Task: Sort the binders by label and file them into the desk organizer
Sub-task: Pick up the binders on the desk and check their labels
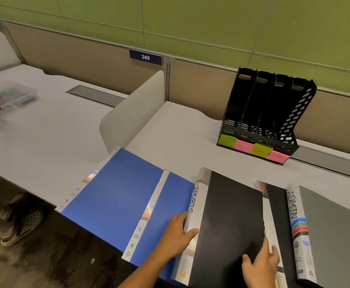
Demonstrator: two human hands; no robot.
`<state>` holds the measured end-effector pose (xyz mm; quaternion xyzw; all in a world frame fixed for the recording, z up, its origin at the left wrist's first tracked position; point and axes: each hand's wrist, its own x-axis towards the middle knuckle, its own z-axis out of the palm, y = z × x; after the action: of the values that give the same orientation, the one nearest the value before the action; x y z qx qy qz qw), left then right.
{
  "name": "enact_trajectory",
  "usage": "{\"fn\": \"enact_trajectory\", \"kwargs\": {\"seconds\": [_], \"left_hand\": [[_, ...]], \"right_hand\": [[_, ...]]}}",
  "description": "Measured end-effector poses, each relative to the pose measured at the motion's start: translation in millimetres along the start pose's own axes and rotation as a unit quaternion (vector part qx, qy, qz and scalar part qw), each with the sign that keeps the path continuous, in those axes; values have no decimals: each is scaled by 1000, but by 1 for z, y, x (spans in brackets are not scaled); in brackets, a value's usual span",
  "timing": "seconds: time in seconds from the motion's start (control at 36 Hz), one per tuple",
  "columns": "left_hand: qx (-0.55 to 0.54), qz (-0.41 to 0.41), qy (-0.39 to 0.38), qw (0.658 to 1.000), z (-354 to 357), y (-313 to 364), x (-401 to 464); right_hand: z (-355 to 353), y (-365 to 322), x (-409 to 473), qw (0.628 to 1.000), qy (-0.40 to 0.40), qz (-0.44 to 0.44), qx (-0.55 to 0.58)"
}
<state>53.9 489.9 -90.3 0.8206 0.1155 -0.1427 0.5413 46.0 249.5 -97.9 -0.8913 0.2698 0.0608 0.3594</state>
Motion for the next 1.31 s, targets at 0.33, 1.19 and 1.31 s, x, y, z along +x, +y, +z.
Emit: {"fn": "enact_trajectory", "kwargs": {"seconds": [0.33,1.19,1.31], "left_hand": [[-8,91,141,986,-52,-9,-13],[-78,-136,28,987,-105,-8,-16],[-65,-103,64,990,-103,-2,-19]], "right_hand": [[21,-51,-30,991,1,-105,81],[118,-103,-115,952,-274,-125,60],[112,-104,-116,950,-265,-128,103]]}}
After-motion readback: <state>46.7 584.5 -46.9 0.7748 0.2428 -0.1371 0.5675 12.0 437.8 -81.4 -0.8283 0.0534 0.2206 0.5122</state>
